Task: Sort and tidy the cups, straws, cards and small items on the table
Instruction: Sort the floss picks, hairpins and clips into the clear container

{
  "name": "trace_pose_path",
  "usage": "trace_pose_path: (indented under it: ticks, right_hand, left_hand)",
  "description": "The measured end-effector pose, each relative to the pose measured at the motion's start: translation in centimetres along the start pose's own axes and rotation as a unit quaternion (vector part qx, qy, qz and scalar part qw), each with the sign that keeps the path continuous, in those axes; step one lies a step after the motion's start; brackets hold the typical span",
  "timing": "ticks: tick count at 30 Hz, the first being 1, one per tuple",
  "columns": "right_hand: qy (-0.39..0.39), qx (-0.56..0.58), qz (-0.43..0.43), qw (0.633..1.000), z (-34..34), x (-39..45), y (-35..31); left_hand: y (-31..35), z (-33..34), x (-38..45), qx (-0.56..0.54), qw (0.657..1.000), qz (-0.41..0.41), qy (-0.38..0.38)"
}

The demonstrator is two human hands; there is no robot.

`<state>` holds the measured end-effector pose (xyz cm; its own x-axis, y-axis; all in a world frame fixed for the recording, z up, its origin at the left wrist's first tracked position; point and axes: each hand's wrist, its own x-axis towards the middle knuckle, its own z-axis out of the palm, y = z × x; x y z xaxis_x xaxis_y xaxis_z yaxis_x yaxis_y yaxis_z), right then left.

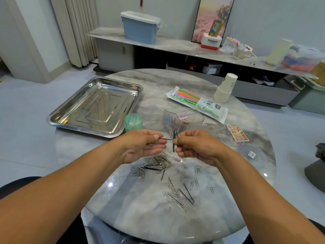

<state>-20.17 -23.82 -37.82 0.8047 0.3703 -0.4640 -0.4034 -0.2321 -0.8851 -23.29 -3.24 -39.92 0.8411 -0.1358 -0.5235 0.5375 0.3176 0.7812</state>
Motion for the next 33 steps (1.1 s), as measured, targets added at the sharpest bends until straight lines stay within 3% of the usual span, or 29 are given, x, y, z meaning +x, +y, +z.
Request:
trace_pose_path:
  ticks: [4, 10, 18, 28, 33]
  right_hand:
    - [0.028, 0.084, -0.023, 0.996, 1.1, 0.2, 0.3]
    - [0.065, 0.163, -0.075, 0.982, 2.7, 0.5, 0.8]
    - [0.062, 0.173, -0.069, 0.981, 3.0, 1.1, 1.0]
    - [0.088, 0.099, -0.038, 0.990, 1.6, 1.1, 0.6]
    - [0.045, 0.187, -0.029, 0.981, 2.0, 1.0, 0.8]
  left_hand:
    - [-0.7, 1.1, -0.2, -0.084, 0.996, 0.017, -0.029]
    - [-1.4, 1.7, 0.0, -0.125, 0.989, 0.075, -0.014]
    - [-2.0, 2.1, 0.0, -0.038, 0.986, 0.156, 0.037]
    - [-0.7, 1.4, 0.1, -0.095, 0.983, 0.140, 0.071]
    - [-0.9, 1.8, -0.1, -0.140, 0.983, 0.112, 0.023]
